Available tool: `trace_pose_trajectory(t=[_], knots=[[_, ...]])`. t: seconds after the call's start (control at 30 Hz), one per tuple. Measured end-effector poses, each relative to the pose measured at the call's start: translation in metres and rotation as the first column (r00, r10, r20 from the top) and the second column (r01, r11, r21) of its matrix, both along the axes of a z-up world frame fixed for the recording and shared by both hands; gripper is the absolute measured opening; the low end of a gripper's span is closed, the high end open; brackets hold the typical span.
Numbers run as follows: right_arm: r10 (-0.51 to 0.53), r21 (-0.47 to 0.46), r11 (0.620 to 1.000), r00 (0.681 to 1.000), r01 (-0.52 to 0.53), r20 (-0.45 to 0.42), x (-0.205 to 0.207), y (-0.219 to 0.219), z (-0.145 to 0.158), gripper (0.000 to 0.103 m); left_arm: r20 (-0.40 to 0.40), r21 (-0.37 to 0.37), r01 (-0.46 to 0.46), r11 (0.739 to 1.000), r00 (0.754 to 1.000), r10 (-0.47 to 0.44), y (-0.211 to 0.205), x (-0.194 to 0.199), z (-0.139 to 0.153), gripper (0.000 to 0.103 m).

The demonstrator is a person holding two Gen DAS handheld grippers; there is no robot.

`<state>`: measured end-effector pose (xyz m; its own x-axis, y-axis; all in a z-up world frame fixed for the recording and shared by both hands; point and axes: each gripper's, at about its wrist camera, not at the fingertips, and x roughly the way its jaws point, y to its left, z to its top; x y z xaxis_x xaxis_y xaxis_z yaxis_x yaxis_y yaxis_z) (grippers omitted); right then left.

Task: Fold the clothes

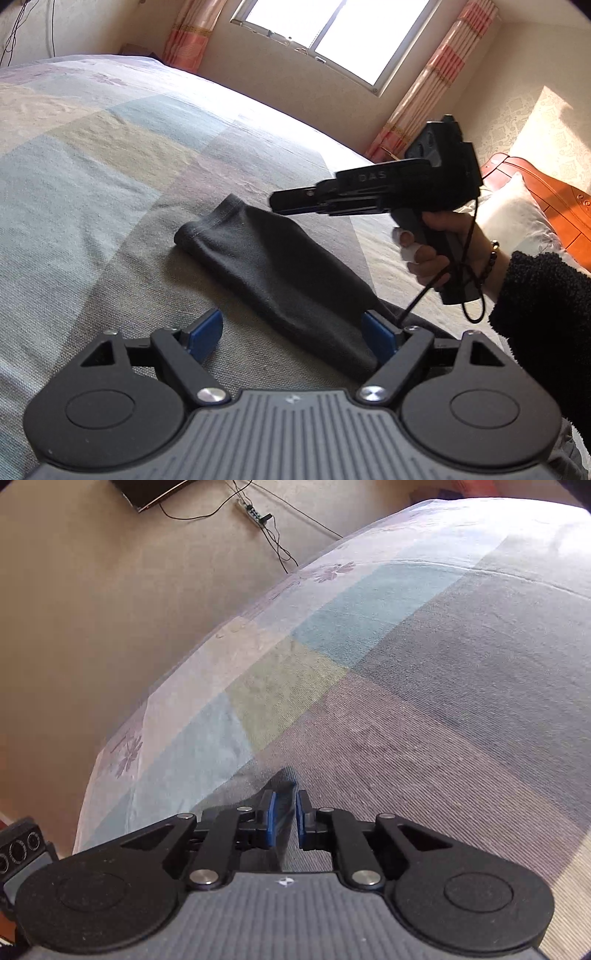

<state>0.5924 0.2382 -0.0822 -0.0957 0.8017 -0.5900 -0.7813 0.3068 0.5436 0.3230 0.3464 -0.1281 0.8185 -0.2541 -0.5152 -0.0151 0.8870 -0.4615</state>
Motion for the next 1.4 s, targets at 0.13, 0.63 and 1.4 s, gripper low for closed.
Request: trace_pose_trajectory(t=[0.13, 0.63, 1.4], knots=[[0.018, -0.076, 0.997, 1.000, -0.016, 0.022, -0.011, -0.064, 0.018, 0.021, 0.003, 0.001, 0.052, 0.999, 0.999, -0.052, -0.006, 0.001, 0.001, 0.083], [-0.020, -0.166, 0.986, 0.994, 0.003, -0.106, -0.049, -0.174, -0.017, 0.026, -0.023, 0.088, 0.324, 0.942, 0.946, -0.323, -0.060, 0.003, 0.000, 0.085], [-0.095, -0.232, 0.964, 0.983, 0.130, 0.154, -0.065, -0.182, 0.014, 0.013, -0.045, 0.181, 0.350, 0.919, 0.936, -0.348, -0.073, -0.003, 0.001, 0.086]])
